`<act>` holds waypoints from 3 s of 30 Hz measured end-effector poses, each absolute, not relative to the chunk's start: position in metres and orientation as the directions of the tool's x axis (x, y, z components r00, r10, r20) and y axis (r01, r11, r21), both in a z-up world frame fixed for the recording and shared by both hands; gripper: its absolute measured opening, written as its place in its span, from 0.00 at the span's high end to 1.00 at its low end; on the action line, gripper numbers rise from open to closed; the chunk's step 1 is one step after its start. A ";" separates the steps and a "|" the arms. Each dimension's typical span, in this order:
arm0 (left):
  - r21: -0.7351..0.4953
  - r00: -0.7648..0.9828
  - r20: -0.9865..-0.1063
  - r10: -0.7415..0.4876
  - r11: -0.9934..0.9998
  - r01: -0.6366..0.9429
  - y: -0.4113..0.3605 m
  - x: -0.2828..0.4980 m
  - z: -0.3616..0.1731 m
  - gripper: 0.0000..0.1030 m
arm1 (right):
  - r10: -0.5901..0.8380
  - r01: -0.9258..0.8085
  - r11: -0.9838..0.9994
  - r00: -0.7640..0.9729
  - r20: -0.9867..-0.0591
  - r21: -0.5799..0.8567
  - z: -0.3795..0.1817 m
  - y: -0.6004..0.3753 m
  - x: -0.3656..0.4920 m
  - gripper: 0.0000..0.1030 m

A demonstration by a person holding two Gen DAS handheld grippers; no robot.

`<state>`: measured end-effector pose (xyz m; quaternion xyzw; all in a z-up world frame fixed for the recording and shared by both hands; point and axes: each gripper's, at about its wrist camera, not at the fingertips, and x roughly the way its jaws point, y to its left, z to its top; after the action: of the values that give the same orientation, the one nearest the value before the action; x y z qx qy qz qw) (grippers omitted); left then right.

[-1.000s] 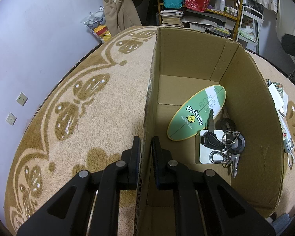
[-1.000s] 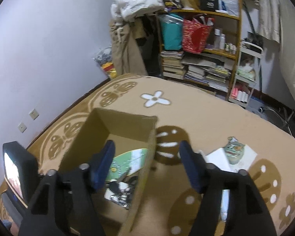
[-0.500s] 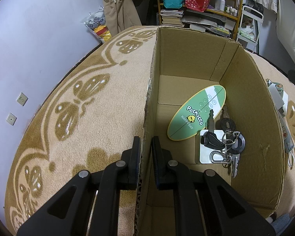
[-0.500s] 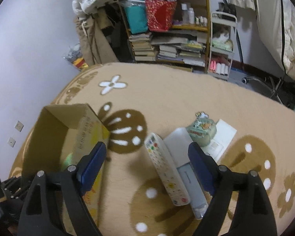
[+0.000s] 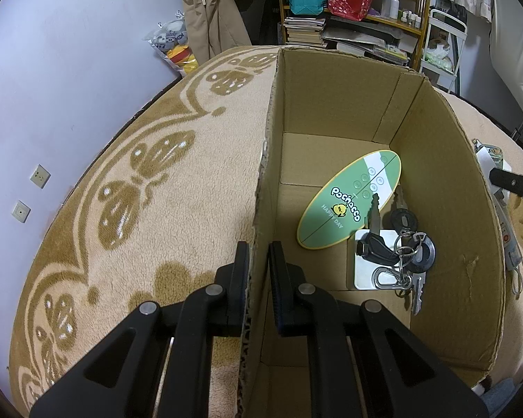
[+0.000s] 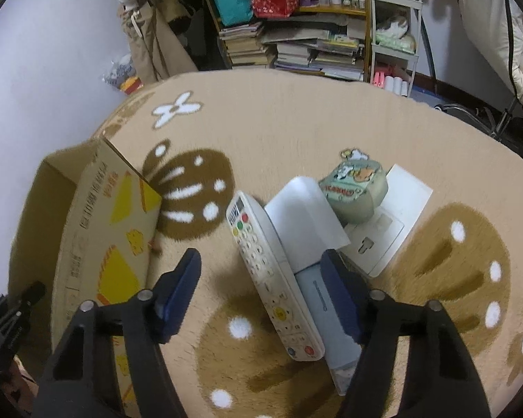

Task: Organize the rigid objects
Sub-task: 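Move the right gripper to the white TV remote and grasp it, then lift the white remote into the box and release it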

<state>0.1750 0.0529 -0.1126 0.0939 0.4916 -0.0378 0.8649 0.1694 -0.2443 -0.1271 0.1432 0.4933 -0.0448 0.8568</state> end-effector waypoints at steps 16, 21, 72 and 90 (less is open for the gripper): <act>0.126 0.514 -0.857 0.028 0.979 0.158 0.053 0.175 -0.113 0.89 | 0.028 0.222 0.964 0.456 -0.889 0.144 -0.151 -0.234 0.163 0.47; 0.126 0.514 -0.857 0.028 0.979 0.158 0.053 0.175 -0.113 0.89 | 0.031 0.231 0.961 0.454 -0.890 0.151 -0.151 -0.235 0.162 0.58; 0.123 0.513 -0.858 0.025 0.980 0.159 0.054 0.176 -0.111 0.89 | 0.005 0.257 0.958 0.426 -0.905 0.126 -0.175 -0.203 0.176 0.57; 0.138 0.519 -0.854 0.034 0.977 0.163 0.055 0.175 -0.111 0.89 | 0.058 0.184 0.962 0.585 -0.809 0.202 -0.090 -0.184 0.160 0.57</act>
<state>0.1747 0.0552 -0.1114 0.1006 0.4892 -0.0373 0.8656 0.1599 -0.1837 -0.0902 0.1333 0.4539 -0.0357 0.8803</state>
